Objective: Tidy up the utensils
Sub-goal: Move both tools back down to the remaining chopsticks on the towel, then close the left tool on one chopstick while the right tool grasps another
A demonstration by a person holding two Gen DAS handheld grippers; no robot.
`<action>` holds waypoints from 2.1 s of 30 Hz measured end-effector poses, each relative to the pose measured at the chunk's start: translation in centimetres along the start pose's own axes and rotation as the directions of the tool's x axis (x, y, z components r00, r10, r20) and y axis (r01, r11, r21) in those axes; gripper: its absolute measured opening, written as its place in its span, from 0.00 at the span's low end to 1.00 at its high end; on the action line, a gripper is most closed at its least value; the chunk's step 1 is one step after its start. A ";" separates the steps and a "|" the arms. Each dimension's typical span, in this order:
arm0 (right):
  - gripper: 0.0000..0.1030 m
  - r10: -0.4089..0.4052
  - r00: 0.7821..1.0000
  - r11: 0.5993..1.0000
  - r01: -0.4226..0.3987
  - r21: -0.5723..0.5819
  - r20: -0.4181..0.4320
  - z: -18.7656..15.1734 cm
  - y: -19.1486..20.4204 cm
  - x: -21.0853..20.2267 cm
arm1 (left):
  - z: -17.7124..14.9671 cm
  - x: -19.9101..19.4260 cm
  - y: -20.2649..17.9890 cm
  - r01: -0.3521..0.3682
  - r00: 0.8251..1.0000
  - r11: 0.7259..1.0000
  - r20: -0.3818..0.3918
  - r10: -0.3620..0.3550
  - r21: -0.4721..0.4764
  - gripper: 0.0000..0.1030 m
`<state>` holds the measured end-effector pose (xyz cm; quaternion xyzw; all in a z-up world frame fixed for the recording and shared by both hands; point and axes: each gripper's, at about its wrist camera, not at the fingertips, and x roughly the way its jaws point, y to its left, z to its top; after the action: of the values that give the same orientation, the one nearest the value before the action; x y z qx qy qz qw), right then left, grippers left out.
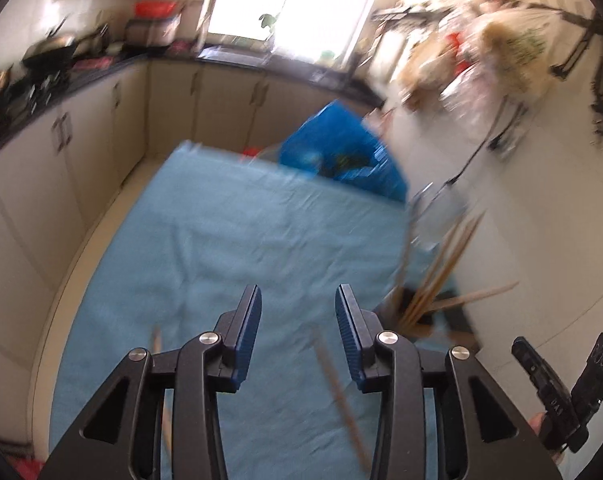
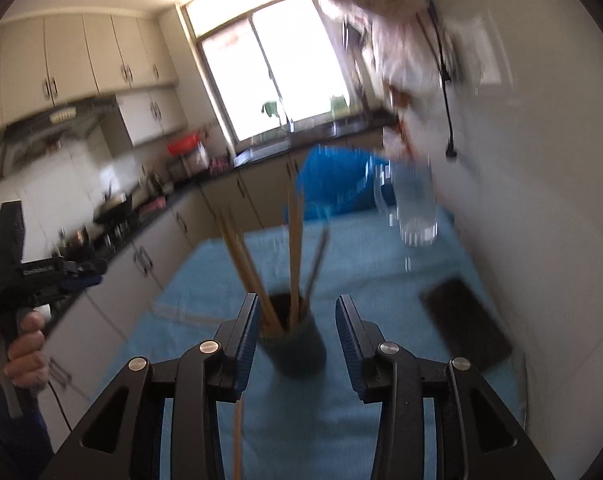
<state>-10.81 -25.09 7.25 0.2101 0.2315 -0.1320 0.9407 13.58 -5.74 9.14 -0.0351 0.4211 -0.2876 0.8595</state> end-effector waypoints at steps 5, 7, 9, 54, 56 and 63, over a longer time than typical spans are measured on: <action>0.41 0.032 0.987 0.999 -0.031 0.009 -0.160 -4.0 0.4 3.8 | -4.9 2.9 6.8 -0.087 0.989 0.989 -0.132 0.071 -0.122 0.36; 0.41 0.043 0.979 0.999 -0.045 -0.005 -0.201 -5.2 1.2 4.9 | -6.5 3.9 9.5 -0.129 0.978 0.978 -0.185 0.098 -0.165 0.36; 0.41 0.055 0.968 0.997 -0.065 -0.034 -0.243 -6.0 2.4 6.2 | -7.6 4.3 11.1 -0.145 0.973 0.970 -0.207 0.104 -0.194 0.36; 0.24 -0.085 0.863 0.952 -0.078 -0.298 -0.498 -7.8 14.6 18.6 | -4.0 11.9 14.8 -0.228 0.937 0.966 -0.296 0.184 -0.122 0.07; 0.28 -0.078 0.859 0.957 -0.077 -0.278 -0.506 -7.2 14.8 19.5 | -4.4 11.4 15.0 -0.230 0.938 0.965 -0.294 0.185 -0.126 0.07; 0.28 -0.141 0.821 0.959 -0.025 -0.282 -0.553 -5.5 15.3 24.2 | -4.7 11.2 15.1 -0.231 0.936 0.965 -0.299 0.185 -0.126 0.07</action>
<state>13.10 -12.83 -3.93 0.0989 0.5231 -0.0588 0.8444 22.50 1.79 -6.31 -0.0170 0.5633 -0.1622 0.8100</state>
